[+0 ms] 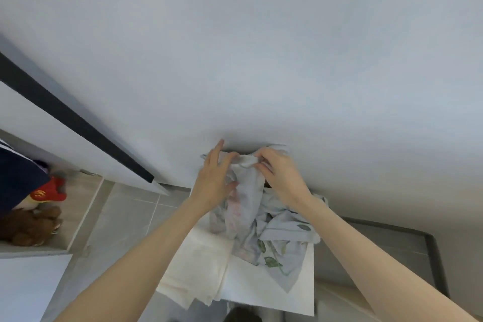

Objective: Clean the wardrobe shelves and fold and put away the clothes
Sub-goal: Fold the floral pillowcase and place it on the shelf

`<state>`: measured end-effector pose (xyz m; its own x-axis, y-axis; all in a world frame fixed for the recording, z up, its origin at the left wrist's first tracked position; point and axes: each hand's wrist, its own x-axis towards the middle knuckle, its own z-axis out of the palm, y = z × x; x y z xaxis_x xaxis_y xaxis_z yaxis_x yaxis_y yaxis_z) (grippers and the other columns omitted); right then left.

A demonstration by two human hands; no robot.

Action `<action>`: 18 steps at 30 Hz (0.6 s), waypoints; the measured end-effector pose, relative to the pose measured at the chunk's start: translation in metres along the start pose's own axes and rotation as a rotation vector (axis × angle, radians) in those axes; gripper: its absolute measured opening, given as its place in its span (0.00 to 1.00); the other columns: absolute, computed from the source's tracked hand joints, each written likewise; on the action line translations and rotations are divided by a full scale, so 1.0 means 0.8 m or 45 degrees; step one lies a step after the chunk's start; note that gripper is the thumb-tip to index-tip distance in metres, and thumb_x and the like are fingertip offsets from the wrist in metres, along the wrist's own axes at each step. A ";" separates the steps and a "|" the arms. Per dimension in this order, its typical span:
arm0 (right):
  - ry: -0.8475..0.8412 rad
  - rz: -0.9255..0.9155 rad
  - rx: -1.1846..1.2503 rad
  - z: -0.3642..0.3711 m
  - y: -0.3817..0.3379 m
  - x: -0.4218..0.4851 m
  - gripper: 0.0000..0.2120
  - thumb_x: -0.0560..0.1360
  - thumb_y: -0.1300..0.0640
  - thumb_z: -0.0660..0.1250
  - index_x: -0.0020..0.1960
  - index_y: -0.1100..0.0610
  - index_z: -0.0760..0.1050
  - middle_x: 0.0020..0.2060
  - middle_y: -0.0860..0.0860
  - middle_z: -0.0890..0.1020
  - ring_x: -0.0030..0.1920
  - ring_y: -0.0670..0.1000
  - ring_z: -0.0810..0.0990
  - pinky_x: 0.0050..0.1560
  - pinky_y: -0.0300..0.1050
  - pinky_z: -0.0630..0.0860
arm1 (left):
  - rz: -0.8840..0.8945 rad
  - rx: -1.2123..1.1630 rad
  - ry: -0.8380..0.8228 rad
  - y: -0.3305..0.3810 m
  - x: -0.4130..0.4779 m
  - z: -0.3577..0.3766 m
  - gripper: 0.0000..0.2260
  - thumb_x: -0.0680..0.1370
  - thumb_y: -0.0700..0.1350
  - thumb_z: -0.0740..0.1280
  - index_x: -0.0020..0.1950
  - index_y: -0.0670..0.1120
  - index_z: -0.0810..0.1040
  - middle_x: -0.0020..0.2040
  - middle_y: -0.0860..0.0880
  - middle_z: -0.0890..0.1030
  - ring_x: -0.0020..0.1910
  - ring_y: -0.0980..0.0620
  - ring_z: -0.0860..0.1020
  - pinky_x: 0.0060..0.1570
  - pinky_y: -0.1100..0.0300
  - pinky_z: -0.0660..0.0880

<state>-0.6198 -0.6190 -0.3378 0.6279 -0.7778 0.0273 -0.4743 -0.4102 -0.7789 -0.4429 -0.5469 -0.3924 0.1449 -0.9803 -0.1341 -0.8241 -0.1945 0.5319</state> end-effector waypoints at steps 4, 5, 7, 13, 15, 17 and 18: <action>0.181 -0.137 0.001 -0.058 -0.080 0.010 0.05 0.78 0.66 0.62 0.46 0.59 0.74 0.39 0.46 0.75 0.40 0.41 0.72 0.40 0.34 0.67 | 0.082 0.046 0.078 0.026 0.012 -0.081 0.13 0.76 0.54 0.68 0.55 0.49 0.73 0.63 0.52 0.75 0.63 0.46 0.72 0.54 0.53 0.69; 0.222 -0.154 0.007 -0.071 -0.101 0.010 0.06 0.78 0.66 0.62 0.46 0.57 0.73 0.38 0.44 0.74 0.41 0.40 0.72 0.40 0.35 0.67 | 0.097 0.054 0.103 0.037 0.008 -0.102 0.10 0.77 0.54 0.66 0.51 0.50 0.72 0.49 0.55 0.78 0.53 0.47 0.76 0.49 0.54 0.68; 0.287 -0.206 0.011 -0.097 -0.145 0.009 0.08 0.78 0.65 0.62 0.46 0.53 0.71 0.40 0.41 0.74 0.43 0.41 0.74 0.44 0.39 0.71 | 0.138 0.009 0.173 0.059 -0.007 -0.143 0.09 0.79 0.52 0.64 0.44 0.49 0.67 0.33 0.56 0.72 0.34 0.51 0.73 0.48 0.52 0.67; 0.380 -0.425 0.001 -0.152 -0.286 -0.007 0.08 0.79 0.62 0.60 0.47 0.50 0.71 0.41 0.44 0.75 0.46 0.51 0.75 0.49 0.54 0.76 | 0.192 -0.202 0.485 0.095 -0.085 -0.281 0.13 0.80 0.48 0.64 0.40 0.46 0.63 0.32 0.52 0.67 0.30 0.53 0.64 0.32 0.60 0.60; 0.395 -0.459 0.032 -0.157 -0.334 -0.011 0.06 0.80 0.60 0.60 0.48 0.50 0.73 0.38 0.41 0.74 0.42 0.51 0.74 0.46 0.54 0.75 | 0.190 -0.291 0.601 0.096 -0.118 -0.332 0.13 0.79 0.45 0.65 0.40 0.46 0.62 0.32 0.53 0.65 0.30 0.55 0.61 0.31 0.61 0.59; 0.406 -0.502 0.082 -0.153 -0.381 -0.016 0.05 0.81 0.59 0.60 0.48 0.51 0.73 0.34 0.41 0.74 0.39 0.49 0.73 0.42 0.48 0.73 | 0.202 -0.329 0.714 0.093 -0.158 -0.383 0.13 0.78 0.41 0.65 0.41 0.46 0.62 0.31 0.52 0.64 0.29 0.56 0.60 0.30 0.62 0.59; 0.409 -0.528 0.117 -0.147 -0.405 -0.020 0.04 0.81 0.58 0.60 0.49 0.52 0.73 0.35 0.42 0.75 0.38 0.47 0.73 0.41 0.45 0.72 | 0.216 -0.319 0.761 0.090 -0.179 -0.408 0.13 0.78 0.40 0.65 0.41 0.47 0.62 0.30 0.52 0.64 0.28 0.55 0.60 0.30 0.62 0.59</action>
<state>-0.5484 -0.5293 -0.0122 0.5235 -0.6717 0.5242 -0.1610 -0.6822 -0.7133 -0.3442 -0.4311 -0.0624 0.3622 -0.8341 0.4161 -0.7204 0.0327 0.6928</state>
